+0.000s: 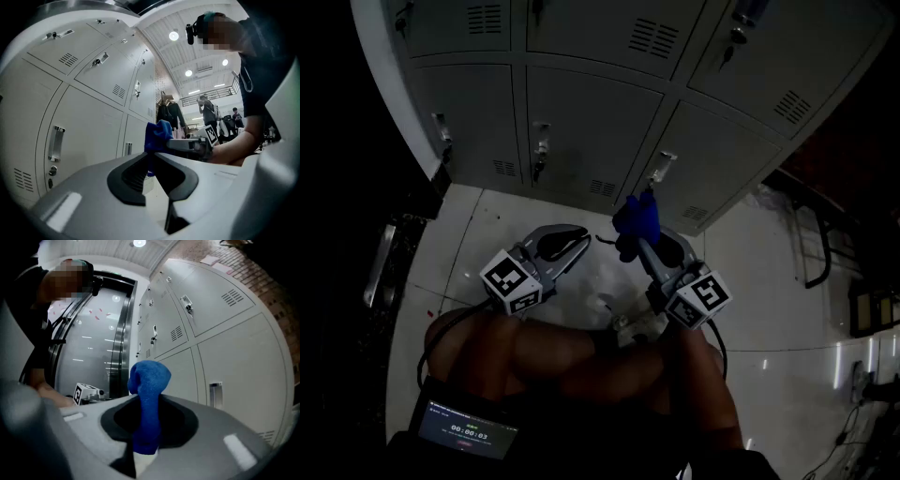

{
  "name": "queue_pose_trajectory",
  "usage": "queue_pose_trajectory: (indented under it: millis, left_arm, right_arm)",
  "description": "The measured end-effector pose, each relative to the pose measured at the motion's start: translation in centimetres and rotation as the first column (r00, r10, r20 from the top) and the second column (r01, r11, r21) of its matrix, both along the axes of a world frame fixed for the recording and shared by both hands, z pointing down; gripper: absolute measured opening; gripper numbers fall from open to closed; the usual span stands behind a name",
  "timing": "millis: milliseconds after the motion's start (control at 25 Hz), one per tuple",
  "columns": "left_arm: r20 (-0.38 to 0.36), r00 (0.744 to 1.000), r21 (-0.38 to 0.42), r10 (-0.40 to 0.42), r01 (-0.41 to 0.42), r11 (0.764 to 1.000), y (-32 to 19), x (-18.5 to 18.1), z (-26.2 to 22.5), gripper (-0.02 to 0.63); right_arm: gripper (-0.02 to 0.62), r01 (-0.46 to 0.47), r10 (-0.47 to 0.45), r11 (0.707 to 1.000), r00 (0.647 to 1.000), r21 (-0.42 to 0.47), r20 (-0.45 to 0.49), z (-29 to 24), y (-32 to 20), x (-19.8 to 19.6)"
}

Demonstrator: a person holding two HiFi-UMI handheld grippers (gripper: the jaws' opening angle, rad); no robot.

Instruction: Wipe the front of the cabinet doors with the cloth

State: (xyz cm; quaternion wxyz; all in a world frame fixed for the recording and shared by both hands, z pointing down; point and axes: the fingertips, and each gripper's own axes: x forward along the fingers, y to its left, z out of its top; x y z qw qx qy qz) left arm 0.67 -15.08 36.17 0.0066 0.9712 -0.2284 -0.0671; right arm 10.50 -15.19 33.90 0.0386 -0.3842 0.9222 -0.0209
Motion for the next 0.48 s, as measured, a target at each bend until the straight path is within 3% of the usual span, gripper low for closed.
queue_pose_trajectory:
  millis: [120, 280, 480]
  left_arm:
    - [-0.006, 1.000, -0.006, -0.012, 0.012, 1.000, -0.3, -0.4, -0.1, 0.044]
    - [0.017, 1.000, 0.016, -0.026, 0.025, 1.000, -0.5, -0.4, -0.1, 0.044]
    - [0.045, 0.999, 0.050, -0.028, 0.025, 0.998, -0.5, -0.1, -0.3, 0.044]
  right_arm:
    - [0.081, -0.039, 0.038, 0.999, 0.998, 0.020, 0.043, -2.7, -2.3, 1.1]
    - [0.081, -0.102, 0.103, 0.992, 0.995, 0.072, -0.008, -5.4, -6.4, 2.0]
    - [0.081, -0.173, 0.174, 0.981, 0.985, 0.091, -0.004, -8.6, -11.8, 3.4]
